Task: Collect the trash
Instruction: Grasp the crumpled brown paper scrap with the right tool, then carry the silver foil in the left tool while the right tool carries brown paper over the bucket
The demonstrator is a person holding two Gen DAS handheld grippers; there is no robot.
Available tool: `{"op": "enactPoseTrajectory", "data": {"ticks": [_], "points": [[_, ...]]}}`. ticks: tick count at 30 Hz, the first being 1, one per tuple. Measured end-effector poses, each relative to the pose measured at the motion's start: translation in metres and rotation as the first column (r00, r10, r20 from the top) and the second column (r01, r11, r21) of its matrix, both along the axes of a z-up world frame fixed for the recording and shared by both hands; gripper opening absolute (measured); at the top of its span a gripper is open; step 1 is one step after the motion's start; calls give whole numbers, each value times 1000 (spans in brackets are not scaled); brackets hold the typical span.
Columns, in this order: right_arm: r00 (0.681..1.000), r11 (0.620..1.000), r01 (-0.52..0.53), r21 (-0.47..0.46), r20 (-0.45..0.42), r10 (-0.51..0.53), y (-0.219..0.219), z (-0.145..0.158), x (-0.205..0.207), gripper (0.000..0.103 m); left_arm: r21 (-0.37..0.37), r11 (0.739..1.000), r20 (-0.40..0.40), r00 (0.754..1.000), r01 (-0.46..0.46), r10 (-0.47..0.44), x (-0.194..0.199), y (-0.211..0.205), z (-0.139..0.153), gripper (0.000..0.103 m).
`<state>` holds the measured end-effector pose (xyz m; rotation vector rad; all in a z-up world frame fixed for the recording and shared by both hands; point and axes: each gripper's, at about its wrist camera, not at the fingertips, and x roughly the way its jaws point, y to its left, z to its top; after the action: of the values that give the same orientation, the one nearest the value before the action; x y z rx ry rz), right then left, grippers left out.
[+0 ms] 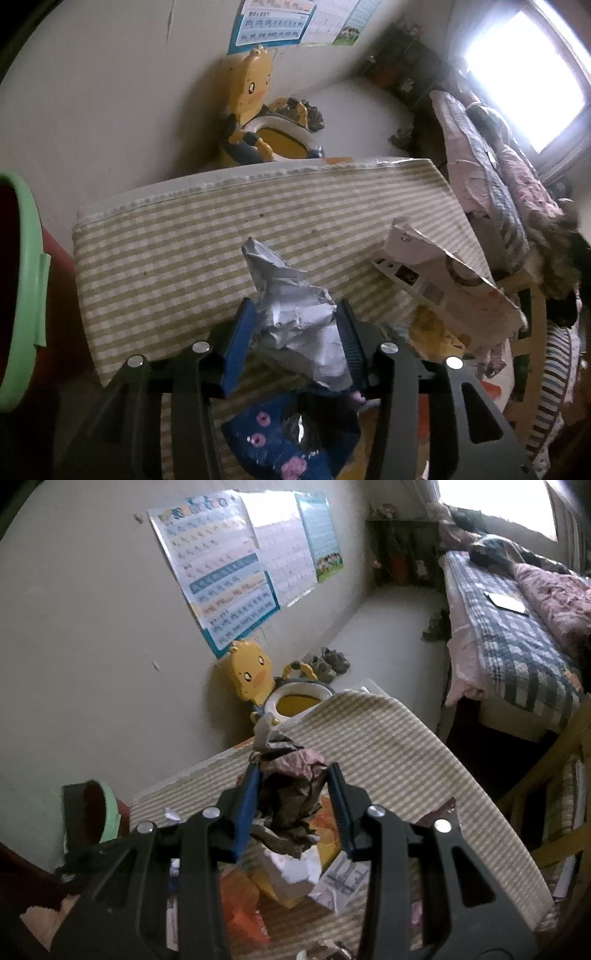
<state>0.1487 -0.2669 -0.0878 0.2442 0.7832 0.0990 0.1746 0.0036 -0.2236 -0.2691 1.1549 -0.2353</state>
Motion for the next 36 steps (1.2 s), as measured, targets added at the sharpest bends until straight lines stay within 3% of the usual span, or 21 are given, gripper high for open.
{"op": "enactPoseTrajectory", "data": {"ticks": [8, 11, 17, 20, 22, 25, 36], "points": [[998, 998, -59, 1, 5, 59, 23, 0, -16, 37, 21, 1000, -1, 1000, -8, 8, 2, -2, 1, 42], [997, 997, -74, -3, 0, 74, 30, -1, -19, 37, 40, 999, -15, 1000, -21, 21, 1, -2, -1, 59], [997, 997, -81, -1, -9, 81, 34, -4, -24, 37, 9, 999, -45, 998, -36, 37, 1, 1, -9, 61], [997, 997, -81, 4, -17, 81, 35, -7, -26, 37, 2, 999, -48, 998, -36, 36, 0, 1, -9, 59], [996, 997, -82, 6, -19, 82, 35, -8, -27, 37, -15, 999, -49, 998, -34, 33, 0, 1, -9, 47], [996, 996, -85, 9, -21, 85, 36, -9, -30, 37, -28, 999, -47, 998, -36, 35, -1, 1, -8, 42], [996, 996, -89, 7, -22, 89, 38, -8, -34, 37, -54, 997, 35, 998, -54, 56, -4, 11, 17, 38]]}}
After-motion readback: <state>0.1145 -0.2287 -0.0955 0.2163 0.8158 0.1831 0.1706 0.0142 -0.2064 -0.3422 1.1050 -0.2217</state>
